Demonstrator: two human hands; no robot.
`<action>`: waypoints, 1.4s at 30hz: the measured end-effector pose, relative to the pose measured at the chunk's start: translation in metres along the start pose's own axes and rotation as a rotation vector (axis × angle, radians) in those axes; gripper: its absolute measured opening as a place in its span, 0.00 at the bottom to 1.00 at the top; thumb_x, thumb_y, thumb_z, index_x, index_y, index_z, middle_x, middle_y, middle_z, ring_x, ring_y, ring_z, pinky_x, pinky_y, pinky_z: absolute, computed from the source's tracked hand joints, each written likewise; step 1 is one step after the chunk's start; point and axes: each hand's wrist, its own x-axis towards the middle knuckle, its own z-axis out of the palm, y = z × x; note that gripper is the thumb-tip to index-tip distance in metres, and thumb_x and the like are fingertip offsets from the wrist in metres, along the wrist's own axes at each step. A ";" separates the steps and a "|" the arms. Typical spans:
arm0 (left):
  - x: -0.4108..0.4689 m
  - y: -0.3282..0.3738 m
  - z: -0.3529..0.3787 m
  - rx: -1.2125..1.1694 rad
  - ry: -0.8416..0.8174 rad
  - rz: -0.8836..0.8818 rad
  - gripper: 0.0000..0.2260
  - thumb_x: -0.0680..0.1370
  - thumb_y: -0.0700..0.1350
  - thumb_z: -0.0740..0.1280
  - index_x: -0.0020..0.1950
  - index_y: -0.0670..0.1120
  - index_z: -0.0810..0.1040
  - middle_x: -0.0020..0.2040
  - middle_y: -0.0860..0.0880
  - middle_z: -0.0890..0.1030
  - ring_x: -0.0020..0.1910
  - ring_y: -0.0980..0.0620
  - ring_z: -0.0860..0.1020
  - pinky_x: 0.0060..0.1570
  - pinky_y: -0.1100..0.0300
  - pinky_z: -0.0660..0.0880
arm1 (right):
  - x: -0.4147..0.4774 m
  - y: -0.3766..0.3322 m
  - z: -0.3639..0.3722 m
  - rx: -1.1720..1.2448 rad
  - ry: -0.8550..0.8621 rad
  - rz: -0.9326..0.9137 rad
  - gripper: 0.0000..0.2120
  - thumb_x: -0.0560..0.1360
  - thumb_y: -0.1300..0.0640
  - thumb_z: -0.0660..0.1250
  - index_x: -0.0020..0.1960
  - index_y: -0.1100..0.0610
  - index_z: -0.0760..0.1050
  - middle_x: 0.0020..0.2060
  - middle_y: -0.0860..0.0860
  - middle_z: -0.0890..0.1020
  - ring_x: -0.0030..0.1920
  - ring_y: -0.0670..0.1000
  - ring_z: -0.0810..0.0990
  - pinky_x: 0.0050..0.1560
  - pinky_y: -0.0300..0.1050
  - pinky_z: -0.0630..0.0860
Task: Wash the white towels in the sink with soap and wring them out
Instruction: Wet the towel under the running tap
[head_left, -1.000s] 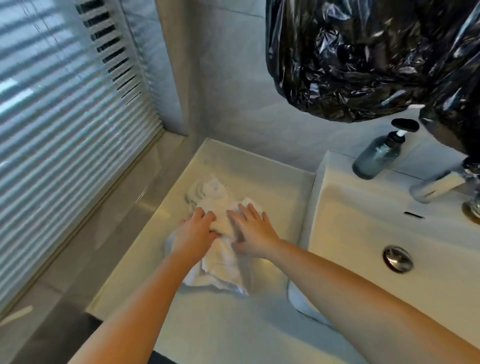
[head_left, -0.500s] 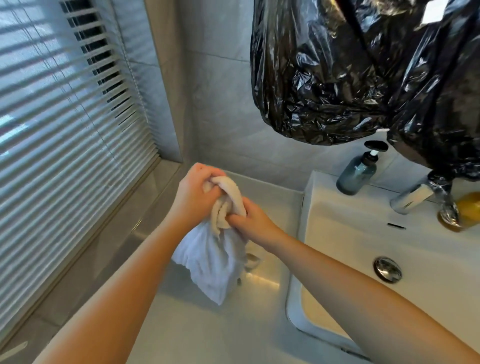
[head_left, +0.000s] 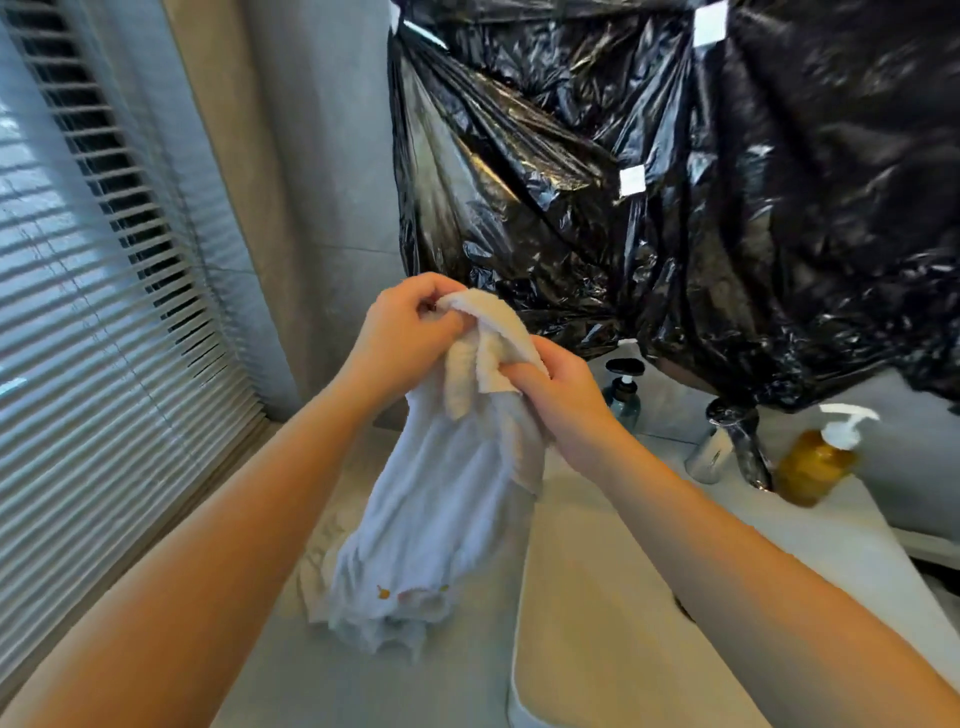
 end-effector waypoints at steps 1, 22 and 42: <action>0.002 0.015 0.010 -0.013 -0.004 0.016 0.05 0.78 0.43 0.68 0.50 0.50 0.82 0.46 0.55 0.82 0.48 0.54 0.80 0.49 0.57 0.77 | -0.004 -0.008 -0.015 0.018 0.023 -0.006 0.05 0.75 0.62 0.69 0.49 0.56 0.81 0.39 0.48 0.81 0.40 0.47 0.79 0.41 0.44 0.75; -0.154 -0.058 0.337 0.541 -0.661 -0.260 0.20 0.82 0.49 0.62 0.74 0.48 0.69 0.72 0.44 0.68 0.70 0.44 0.67 0.67 0.52 0.66 | -0.144 0.202 -0.278 -0.821 -0.031 0.395 0.19 0.76 0.62 0.68 0.67 0.54 0.77 0.64 0.54 0.78 0.64 0.55 0.76 0.64 0.49 0.72; -0.173 -0.102 0.360 0.750 -1.029 -0.340 0.32 0.84 0.58 0.51 0.80 0.46 0.37 0.80 0.47 0.35 0.79 0.47 0.38 0.76 0.43 0.45 | 0.012 0.125 -0.283 -1.249 0.190 -0.115 0.12 0.83 0.49 0.59 0.51 0.57 0.74 0.41 0.51 0.78 0.40 0.56 0.76 0.38 0.48 0.67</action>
